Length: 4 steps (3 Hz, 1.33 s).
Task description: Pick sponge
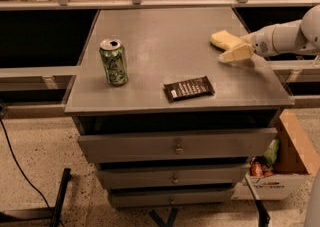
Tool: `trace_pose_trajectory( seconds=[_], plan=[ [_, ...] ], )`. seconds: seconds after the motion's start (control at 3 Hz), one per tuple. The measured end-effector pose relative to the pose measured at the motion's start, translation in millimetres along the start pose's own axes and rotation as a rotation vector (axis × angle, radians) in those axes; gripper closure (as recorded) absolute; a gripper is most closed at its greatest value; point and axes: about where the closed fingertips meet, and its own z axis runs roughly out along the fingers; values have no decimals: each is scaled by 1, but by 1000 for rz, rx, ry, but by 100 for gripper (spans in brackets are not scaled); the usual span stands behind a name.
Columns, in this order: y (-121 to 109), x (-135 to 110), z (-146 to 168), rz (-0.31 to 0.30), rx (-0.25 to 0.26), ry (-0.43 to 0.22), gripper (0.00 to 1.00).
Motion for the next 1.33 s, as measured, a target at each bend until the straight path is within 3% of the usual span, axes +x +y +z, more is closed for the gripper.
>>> trace_pose_trajectory(
  seconds=[0.67,1.0,1.33],
  plan=[
    [5,3,-4,6,-25,1,87],
    [5,3,-4,6,-25,1,100],
    [5,3,-4,6,-25,0,100]
  ],
)
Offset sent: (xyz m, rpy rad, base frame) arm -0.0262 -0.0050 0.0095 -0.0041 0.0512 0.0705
